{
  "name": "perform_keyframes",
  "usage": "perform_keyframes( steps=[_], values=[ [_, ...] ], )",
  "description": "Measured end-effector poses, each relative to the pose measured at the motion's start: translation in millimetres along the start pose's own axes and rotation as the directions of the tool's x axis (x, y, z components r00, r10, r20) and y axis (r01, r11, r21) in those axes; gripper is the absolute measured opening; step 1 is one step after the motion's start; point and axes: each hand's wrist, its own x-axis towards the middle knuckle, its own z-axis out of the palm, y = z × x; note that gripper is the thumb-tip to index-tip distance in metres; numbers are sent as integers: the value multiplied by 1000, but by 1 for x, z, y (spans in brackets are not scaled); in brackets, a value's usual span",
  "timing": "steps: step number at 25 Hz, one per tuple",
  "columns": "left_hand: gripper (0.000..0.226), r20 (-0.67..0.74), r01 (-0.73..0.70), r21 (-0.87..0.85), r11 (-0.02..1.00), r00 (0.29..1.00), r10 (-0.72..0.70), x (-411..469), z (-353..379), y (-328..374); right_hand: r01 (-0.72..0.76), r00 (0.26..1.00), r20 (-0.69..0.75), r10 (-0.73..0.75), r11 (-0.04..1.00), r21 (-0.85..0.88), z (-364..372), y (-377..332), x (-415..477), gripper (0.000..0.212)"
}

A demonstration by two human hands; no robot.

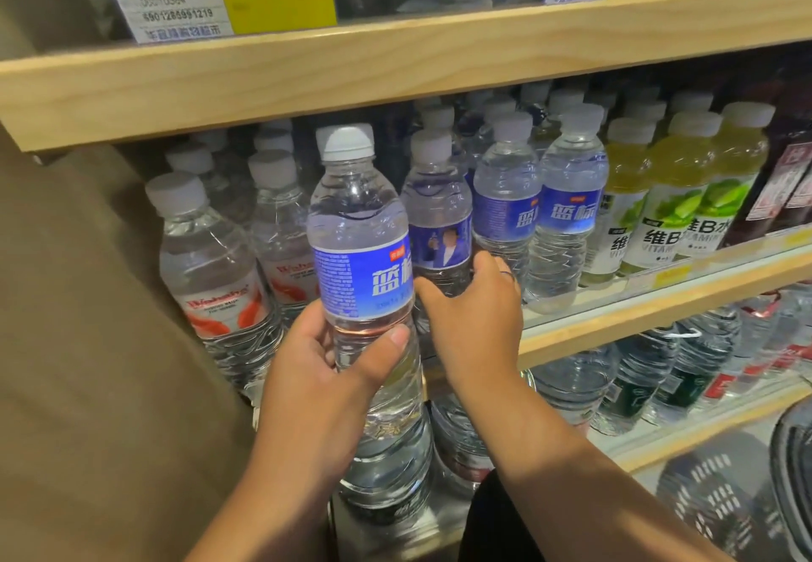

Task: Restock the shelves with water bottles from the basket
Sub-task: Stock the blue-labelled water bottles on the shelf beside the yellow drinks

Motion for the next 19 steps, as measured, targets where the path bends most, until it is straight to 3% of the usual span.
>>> perform_keyframes(
  steps=[2, 10, 19],
  values=[
    [38, -8, 8, 10, 1000, 1000, -8, 0, 2, 0, 41, 998, -39, -45, 994, -98, -1, 5, 0, 53],
    [34, 7, -23, 139, 990, 1000, 22, -7, 12, -3, 72, 997, 28, -68, 988, -138, -8, 30, -2, 68],
    [46, -8, -38, 94, 995, 999, 39, -10, 18, -2, 29, 999, 30, -23, 967, -251, -2, 38, -2, 64]
  ],
)
